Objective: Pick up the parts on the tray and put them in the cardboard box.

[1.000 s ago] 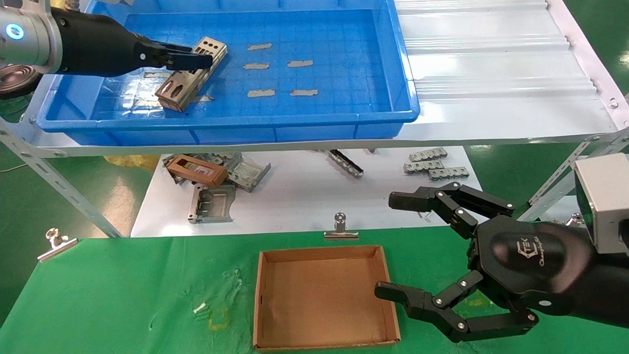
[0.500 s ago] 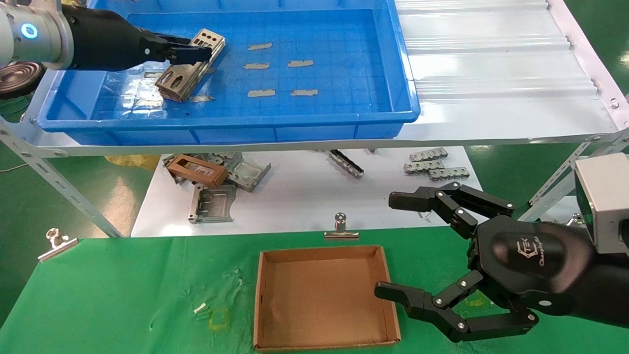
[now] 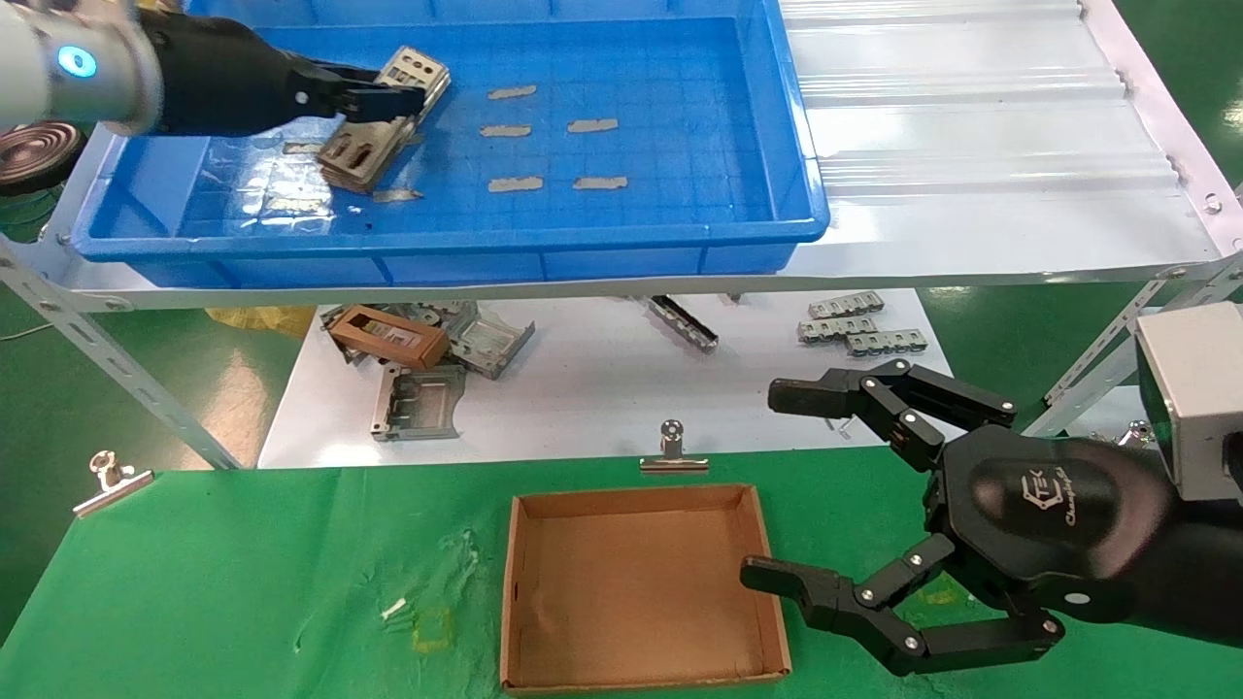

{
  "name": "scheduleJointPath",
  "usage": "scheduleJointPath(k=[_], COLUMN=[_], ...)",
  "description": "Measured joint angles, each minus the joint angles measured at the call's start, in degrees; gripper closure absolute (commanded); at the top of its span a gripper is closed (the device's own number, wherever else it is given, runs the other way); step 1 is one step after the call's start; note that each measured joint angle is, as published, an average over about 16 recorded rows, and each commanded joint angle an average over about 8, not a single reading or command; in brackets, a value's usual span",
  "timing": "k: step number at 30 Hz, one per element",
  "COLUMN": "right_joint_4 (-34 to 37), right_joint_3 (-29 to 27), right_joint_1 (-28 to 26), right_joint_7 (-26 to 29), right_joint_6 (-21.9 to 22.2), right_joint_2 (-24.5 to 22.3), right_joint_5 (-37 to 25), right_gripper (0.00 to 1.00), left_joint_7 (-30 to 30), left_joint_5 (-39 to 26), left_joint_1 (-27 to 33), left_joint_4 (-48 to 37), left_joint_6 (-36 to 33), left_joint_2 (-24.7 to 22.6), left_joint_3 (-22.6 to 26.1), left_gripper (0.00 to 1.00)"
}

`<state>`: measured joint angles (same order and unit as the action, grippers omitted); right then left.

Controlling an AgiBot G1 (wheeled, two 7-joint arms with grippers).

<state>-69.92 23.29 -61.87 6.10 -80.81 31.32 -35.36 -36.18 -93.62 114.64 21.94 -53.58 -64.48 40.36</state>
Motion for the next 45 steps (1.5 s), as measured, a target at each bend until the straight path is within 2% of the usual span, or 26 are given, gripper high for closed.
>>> scheduleJointPath(k=[17, 26, 34, 45], right_joint_4=[0.0, 0.0, 0.0, 0.0], right_joint_3=[0.0, 0.0, 0.0, 0.0], right_joint_1=[0.0, 0.0, 0.0, 0.0], right_joint_7=[0.0, 0.0, 0.0, 0.0], right_joint_6=[0.0, 0.0, 0.0, 0.0], right_joint_2=[0.0, 0.0, 0.0, 0.0], right_joint_5=[0.0, 0.0, 0.0, 0.0], right_gripper=[0.00, 0.00, 0.00, 0.00], left_joint_7=[2.4, 5.0, 8.3, 15.2], left_joint_5=[1.4, 4.4, 8.6, 17.4], left_joint_1=[1.5, 4.1, 4.5, 0.9], left_joint_4=[-1.7, -1.9, -0.8, 5.9], left_joint_6=[0.1, -3.3, -11.0, -28.9], left_joint_2=[0.2, 2.3, 4.3, 8.8], left_joint_3=[-1.1, -3.0, -5.0, -7.3], left_gripper=[1.00, 1.00, 1.00, 1.00])
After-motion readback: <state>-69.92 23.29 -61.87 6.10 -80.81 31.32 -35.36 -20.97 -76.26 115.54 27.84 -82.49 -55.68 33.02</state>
